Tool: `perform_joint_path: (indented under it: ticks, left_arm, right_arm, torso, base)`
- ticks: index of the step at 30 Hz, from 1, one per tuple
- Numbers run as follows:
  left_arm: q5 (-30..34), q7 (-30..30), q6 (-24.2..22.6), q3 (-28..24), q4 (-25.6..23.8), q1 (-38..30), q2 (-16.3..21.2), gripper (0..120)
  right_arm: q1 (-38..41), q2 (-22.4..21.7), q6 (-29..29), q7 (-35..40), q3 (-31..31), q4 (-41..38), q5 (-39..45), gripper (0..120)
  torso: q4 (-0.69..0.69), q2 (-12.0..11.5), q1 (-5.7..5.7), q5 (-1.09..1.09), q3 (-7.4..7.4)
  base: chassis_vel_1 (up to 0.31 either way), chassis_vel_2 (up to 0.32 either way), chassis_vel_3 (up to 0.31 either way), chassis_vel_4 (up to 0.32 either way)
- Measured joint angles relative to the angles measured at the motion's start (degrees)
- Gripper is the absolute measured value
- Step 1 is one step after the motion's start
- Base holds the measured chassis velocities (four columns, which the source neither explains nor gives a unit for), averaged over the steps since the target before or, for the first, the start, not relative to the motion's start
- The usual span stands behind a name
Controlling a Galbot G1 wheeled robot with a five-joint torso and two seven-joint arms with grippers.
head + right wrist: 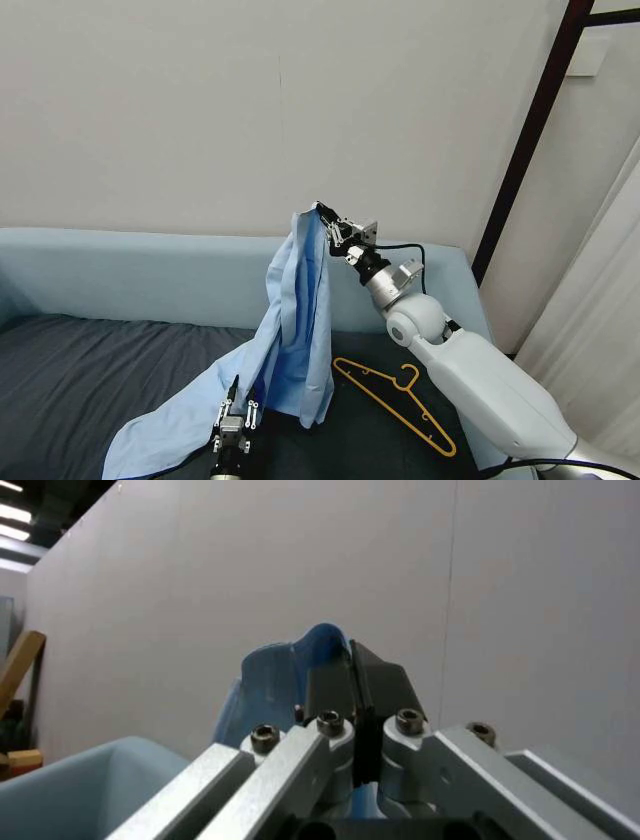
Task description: Pick up the clothes from the sofa and hang them on the clothes hanger.
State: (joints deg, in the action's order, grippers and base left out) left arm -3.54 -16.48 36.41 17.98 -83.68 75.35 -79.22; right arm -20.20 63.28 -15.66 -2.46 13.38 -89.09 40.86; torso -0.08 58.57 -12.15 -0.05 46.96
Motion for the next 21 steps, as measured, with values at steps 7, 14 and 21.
perform_joint_path:
  ticks: [7,14,21]
  left_arm:
    - [3.7,4.9,1.2,0.2,-2.0,0.3,0.3,0]
    - [11.0,14.8,2.1,0.2,-9.0,0.2,2.2,0]
    - [23.8,24.5,-2.3,-0.4,-22.3,-0.9,5.9,0]
  right_arm:
    - [0.4,-0.2,0.1,0.5,-1.5,0.4,1.7,0]
    - [0.7,-0.8,0.1,0.5,-2.7,1.2,1.7,0]
    - [1.0,-1.3,0.2,0.6,-2.8,2.8,1.4,0]
  torso:
    - [0.0,0.0,0.0,0.0,0.0]
    - [0.0,0.0,0.0,-0.01,0.0]
    - [-0.01,0.0,0.0,0.0,-0.01]
  base:
    - [0.0,0.0,0.0,0.0]
    - [0.0,0.0,0.0,0.0]
    - [0.0,0.0,0.0,0.0]
